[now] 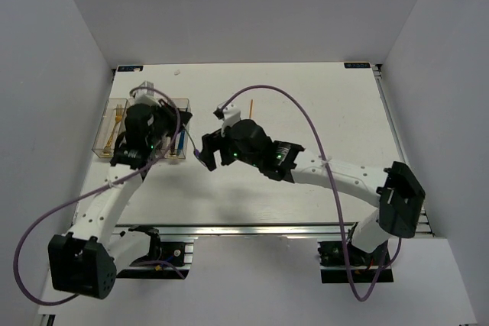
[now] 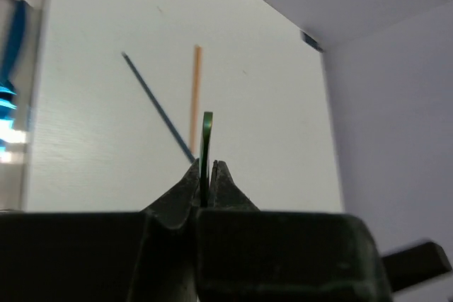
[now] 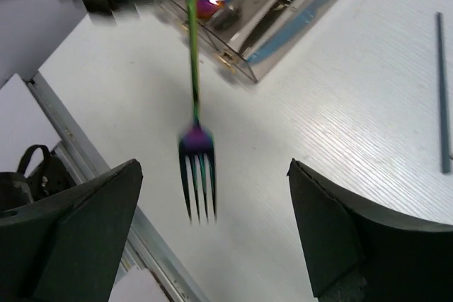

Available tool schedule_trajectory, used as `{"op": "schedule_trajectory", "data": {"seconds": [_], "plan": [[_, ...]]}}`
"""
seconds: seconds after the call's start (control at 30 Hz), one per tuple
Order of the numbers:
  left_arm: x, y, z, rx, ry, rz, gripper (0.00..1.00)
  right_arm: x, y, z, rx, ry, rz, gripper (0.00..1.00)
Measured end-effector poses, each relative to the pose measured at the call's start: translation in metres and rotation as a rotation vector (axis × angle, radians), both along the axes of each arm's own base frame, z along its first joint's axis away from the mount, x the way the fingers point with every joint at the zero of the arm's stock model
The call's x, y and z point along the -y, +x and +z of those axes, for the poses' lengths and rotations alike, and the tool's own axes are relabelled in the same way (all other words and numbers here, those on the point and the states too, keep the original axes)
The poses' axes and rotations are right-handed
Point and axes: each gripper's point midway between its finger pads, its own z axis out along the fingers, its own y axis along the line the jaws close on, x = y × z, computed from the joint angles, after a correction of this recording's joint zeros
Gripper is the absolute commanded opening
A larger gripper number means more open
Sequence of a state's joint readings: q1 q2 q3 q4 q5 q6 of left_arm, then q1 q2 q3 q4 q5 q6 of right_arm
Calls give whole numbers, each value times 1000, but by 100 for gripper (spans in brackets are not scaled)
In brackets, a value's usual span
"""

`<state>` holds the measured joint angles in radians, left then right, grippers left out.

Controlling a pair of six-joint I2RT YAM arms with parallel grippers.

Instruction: Sort the eating utensils into containers

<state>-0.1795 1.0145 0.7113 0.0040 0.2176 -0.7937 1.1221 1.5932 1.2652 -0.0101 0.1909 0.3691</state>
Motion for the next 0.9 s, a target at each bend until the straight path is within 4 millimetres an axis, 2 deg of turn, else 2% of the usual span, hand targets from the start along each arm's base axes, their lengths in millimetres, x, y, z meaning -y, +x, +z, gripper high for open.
{"op": "schedule_trajectory", "data": {"seconds": [0.1, 0.17, 0.3, 0.37, 0.47, 0.6, 0.73, 0.83, 0.9], "plan": [[-23, 30, 16, -7, 225, 69, 0, 32, 12, 4, 4, -1, -55, 89], [-47, 49, 20, -21, 385, 137, 0, 65, 32, 4, 5, 5, -126, 89], [-113, 77, 6, -136, 711, 292, 0, 133, 67, -9, -11, -11, -279, 89], [-156, 87, -1, -208, 872, 411, 0, 154, 69, -21, -26, -34, -315, 89], [-214, 102, 3, -293, 1091, 565, 0, 164, 55, -37, -51, -59, -289, 89], [-272, 120, 18, -326, 1302, 748, 0, 169, 32, -52, -84, -62, -229, 89], [-311, 125, 26, -343, 1424, 863, 0, 169, 19, -61, -112, -55, -181, 89], [-330, 128, 27, -330, 1467, 922, 0, 165, 14, -61, -124, -41, -148, 89], [-339, 128, 21, -338, 1498, 943, 0, 162, 12, -59, -125, -26, -132, 89]]}}
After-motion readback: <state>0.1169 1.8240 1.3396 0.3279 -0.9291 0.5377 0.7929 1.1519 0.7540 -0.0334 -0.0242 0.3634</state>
